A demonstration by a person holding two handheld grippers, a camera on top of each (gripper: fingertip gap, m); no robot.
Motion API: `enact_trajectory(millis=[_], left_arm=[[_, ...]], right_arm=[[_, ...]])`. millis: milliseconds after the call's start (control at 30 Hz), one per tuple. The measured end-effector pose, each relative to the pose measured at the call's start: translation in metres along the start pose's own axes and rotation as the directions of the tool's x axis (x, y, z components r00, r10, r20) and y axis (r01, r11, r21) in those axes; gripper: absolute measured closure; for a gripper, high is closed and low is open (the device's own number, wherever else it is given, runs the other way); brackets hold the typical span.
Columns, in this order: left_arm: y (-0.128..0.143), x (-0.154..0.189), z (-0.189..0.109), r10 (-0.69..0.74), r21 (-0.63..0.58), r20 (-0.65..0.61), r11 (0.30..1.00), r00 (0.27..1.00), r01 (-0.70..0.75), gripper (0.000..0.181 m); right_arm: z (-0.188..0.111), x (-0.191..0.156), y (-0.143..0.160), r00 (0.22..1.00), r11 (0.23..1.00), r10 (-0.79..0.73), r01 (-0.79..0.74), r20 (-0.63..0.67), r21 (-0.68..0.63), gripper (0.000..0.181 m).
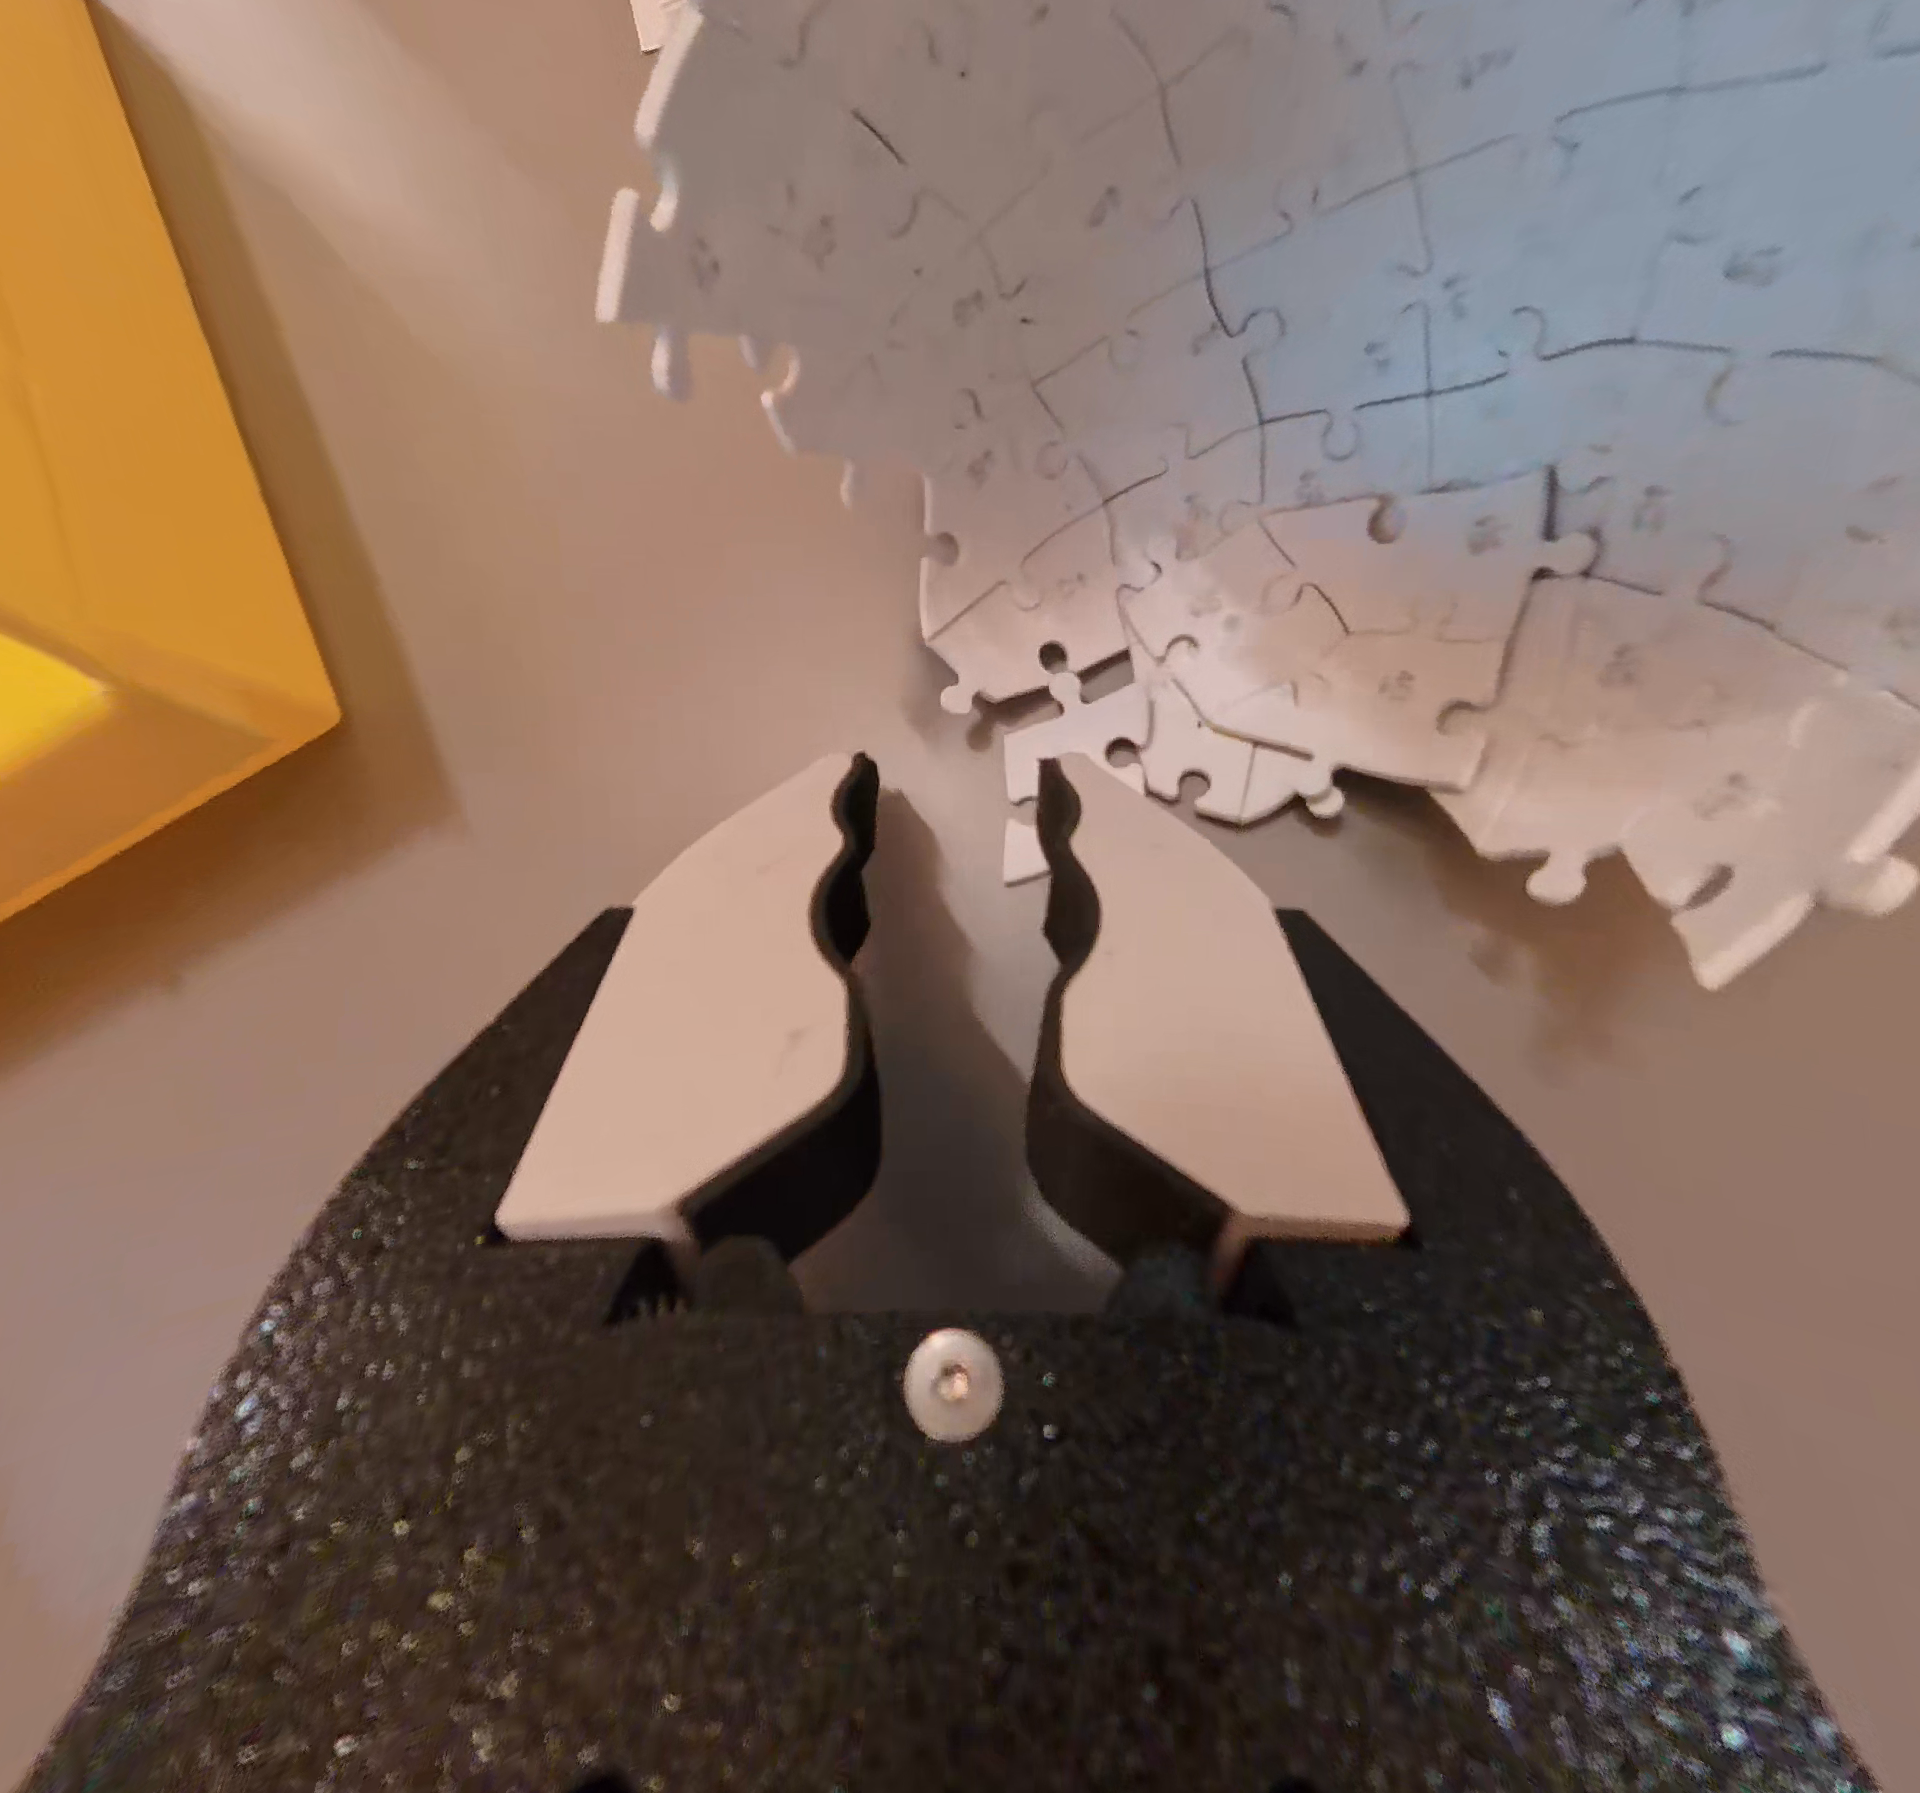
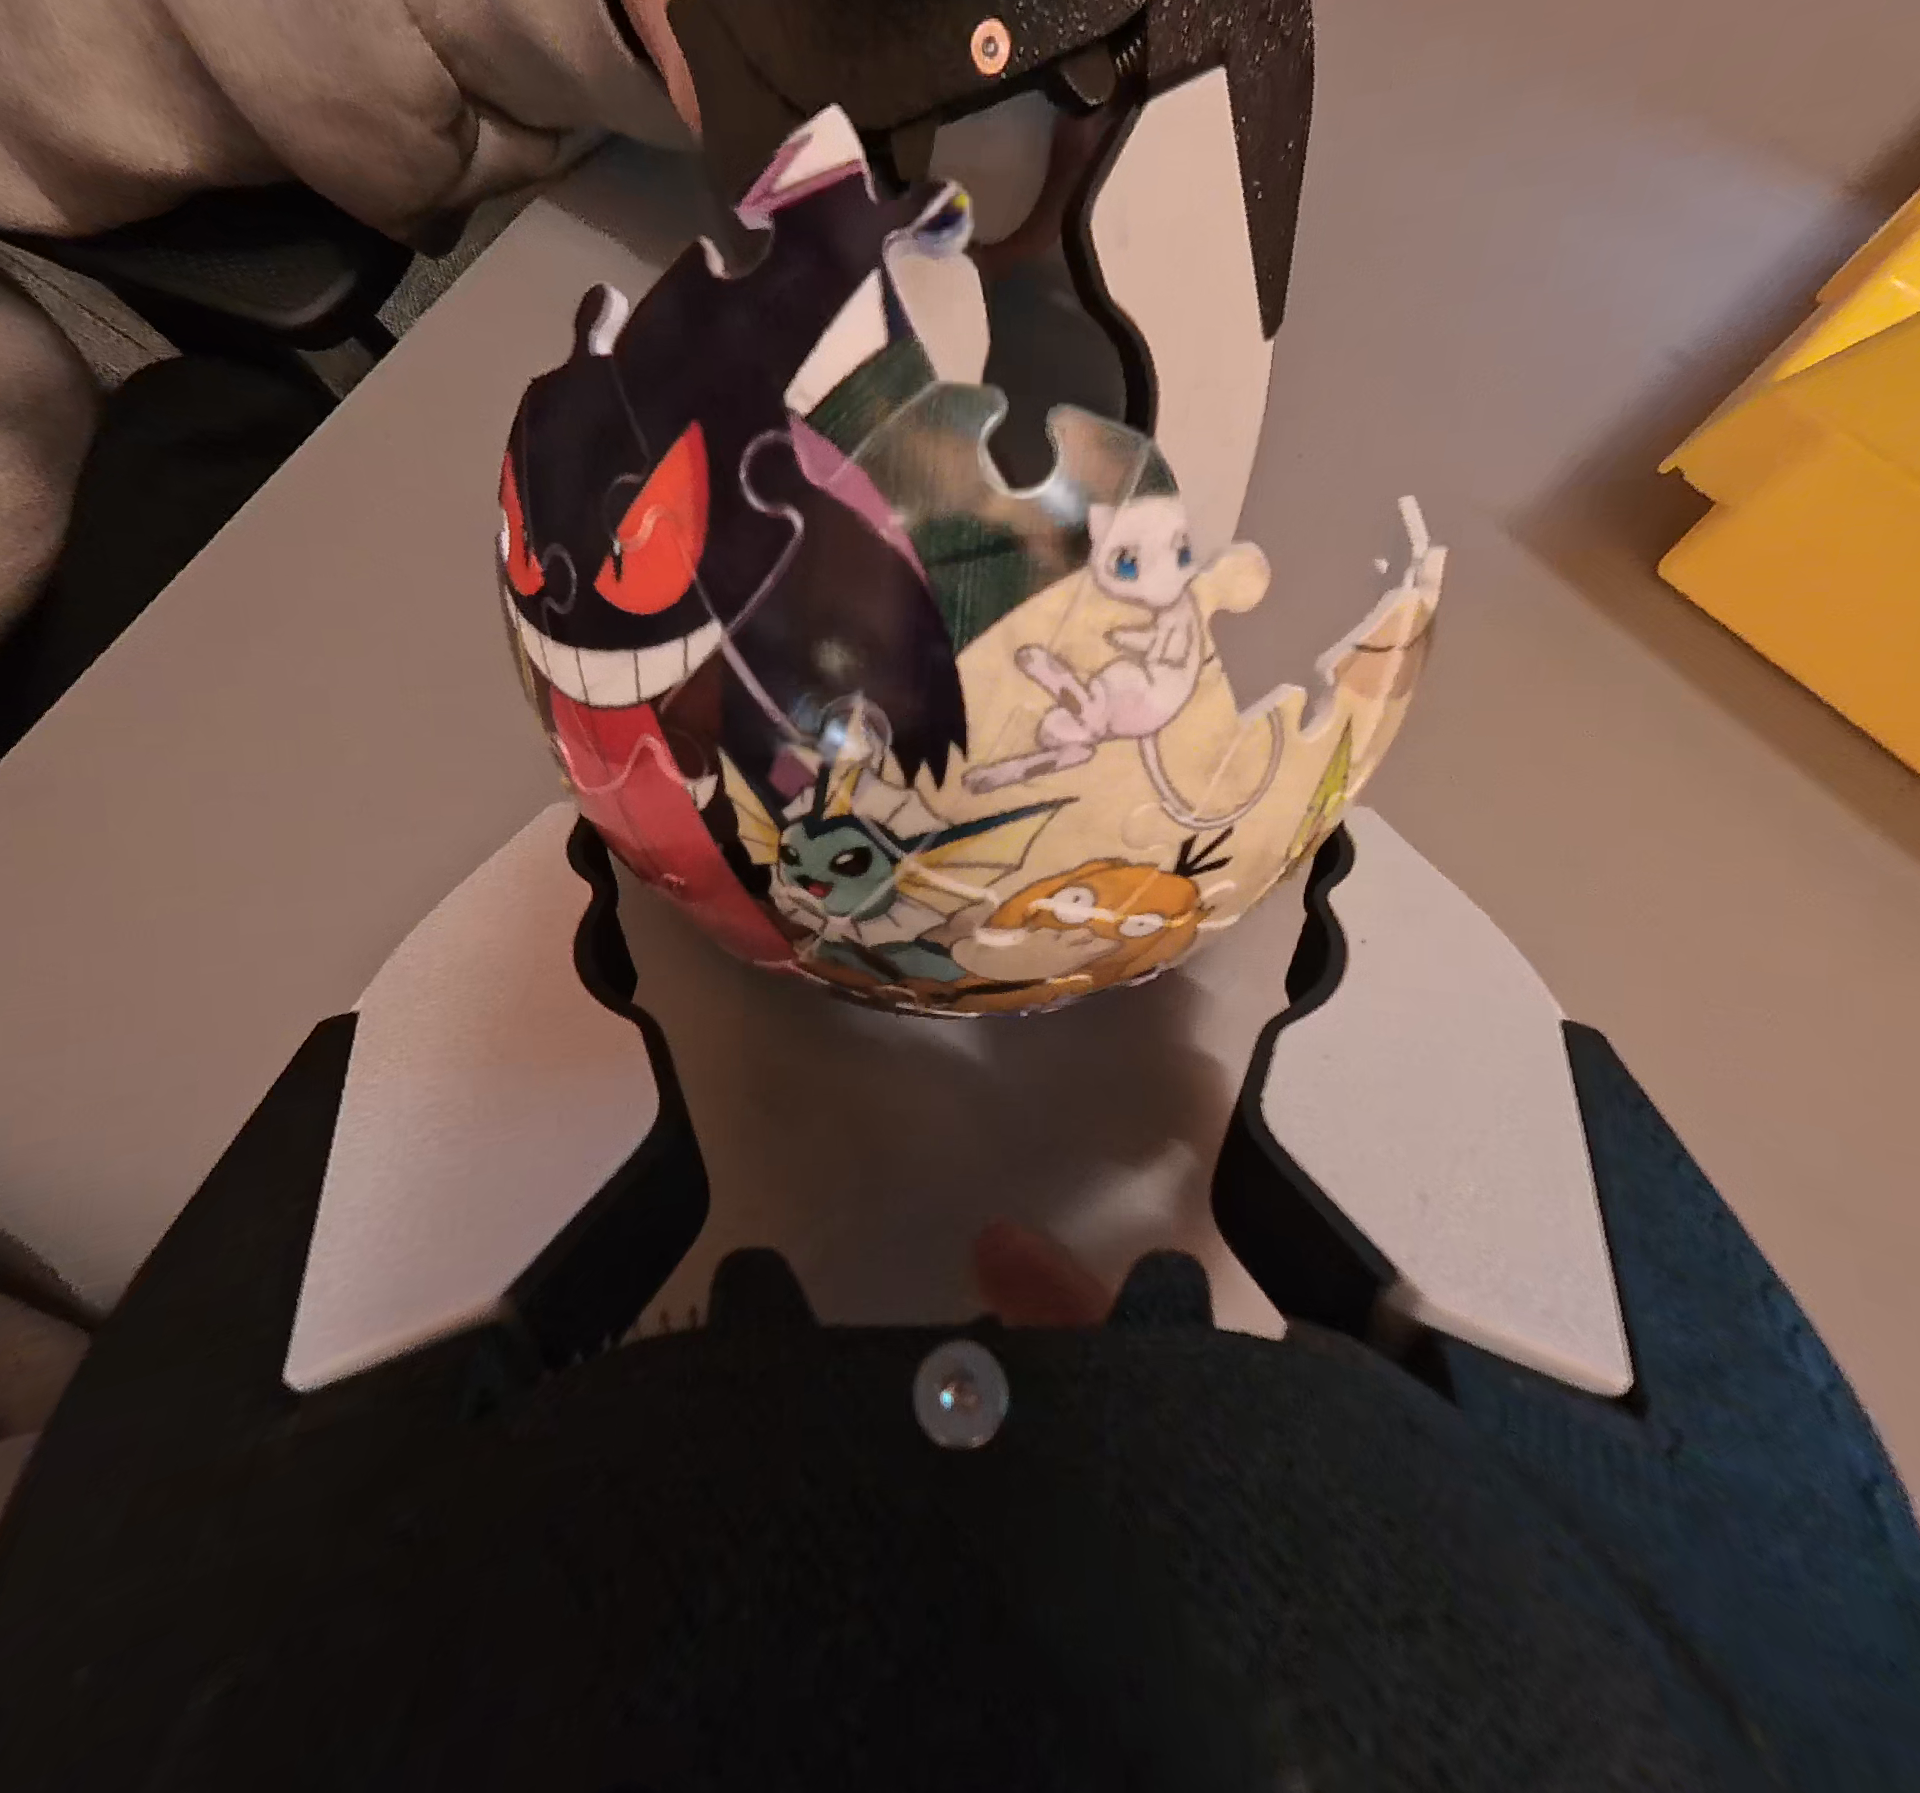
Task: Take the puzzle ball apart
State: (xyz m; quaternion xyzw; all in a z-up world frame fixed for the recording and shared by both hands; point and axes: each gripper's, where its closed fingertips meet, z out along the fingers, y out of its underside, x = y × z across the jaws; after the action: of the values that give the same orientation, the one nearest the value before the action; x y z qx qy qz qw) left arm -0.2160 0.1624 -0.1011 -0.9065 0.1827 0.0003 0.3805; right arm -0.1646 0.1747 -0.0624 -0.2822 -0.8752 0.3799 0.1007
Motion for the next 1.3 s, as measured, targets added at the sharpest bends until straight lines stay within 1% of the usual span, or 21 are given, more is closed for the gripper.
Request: enact_trajectory(millis=[167,233,333,500,567,633,667,733,833,933,1133,1233,1267,1300], left_arm=[[-0.002,0.001,0.002,-0.012,0.013,0.000,1.000,1.000,0.012,0.157],[-0.002,0.002,0.003,-0.050,0.020,-0.015,0.999,0.999,0.050,0.157],[-0.001,0.002,0.002,-0.096,0.017,-0.039,0.995,0.995,0.097,0.153],[-0.002,-0.003,-0.015,-0.122,0.062,-0.077,0.990,0.990,0.127,0.147],[-0.002,0.002,-0.023,-0.132,0.069,-0.128,0.987,0.983,0.142,0.146],[-0.001,0.015,-0.024,-0.136,0.040,-0.195,0.988,0.971,0.146,0.144],[0.000,0.019,-0.021,-0.135,0.014,-0.207,0.990,0.969,0.141,0.144],[0.003,0.024,-0.014,-0.126,-0.044,-0.190,0.992,0.974,0.119,0.144],[0.004,0.026,-0.005,-0.122,-0.078,-0.169,0.991,0.978,0.110,0.144],[0.005,0.020,-0.002,-0.119,-0.086,-0.123,0.990,0.985,0.109,0.157],[0.006,0.020,-0.002,-0.108,-0.065,-0.128,0.993,0.986,0.100,0.158],[0.005,0.020,-0.003,-0.172,-0.061,-0.156,0.985,0.973,0.164,0.159],[0.003,0.022,-0.005,-0.200,-0.060,-0.180,0.980,0.963,0.192,0.163],[0.000,0.023,-0.007,-0.216,-0.048,-0.199,0.976,0.956,0.211,0.173]], right_arm=[[0.001,0.001,-0.005,1.000,1.000,-0.001,0.001,0.004,0.008,0.056],[0.001,0.001,-0.005,1.000,1.000,0.000,0.000,0.003,0.012,0.056],[0.001,0.001,-0.003,1.000,1.000,0.001,-0.001,-0.002,0.014,0.056],[0.000,0.002,0.000,1.000,1.000,0.002,-0.002,-0.008,0.006,0.056],[0.000,0.001,-0.001,1.000,1.000,0.001,-0.001,-0.008,0.011,0.056],[0.000,0.001,-0.001,1.000,1.000,0.000,0.000,-0.007,0.011,0.056],[0.000,0.001,-0.001,1.000,1.000,-0.001,0.001,-0.006,0.009,0.056],[0.000,0.001,0.000,1.000,1.000,-0.002,0.002,-0.005,0.008,0.056],[-0.001,0.001,-0.002,1.000,1.000,-0.002,0.002,-0.004,0.024,0.056],[0.000,0.000,-0.001,1.000,1.000,-0.008,0.008,-0.002,0.012,0.056],[0.001,-0.001,-0.002,1.000,1.000,-0.011,0.011,0.002,0.013,0.056],[0.001,0.000,0.000,1.000,1.000,-0.007,0.007,0.001,0.011,0.056],[0.001,0.000,0.000,1.000,1.000,-0.005,0.005,0.001,0.013,0.056],[0.001,0.000,0.000,1.000,1.000,-0.004,0.004,0.001,0.014,0.056]])
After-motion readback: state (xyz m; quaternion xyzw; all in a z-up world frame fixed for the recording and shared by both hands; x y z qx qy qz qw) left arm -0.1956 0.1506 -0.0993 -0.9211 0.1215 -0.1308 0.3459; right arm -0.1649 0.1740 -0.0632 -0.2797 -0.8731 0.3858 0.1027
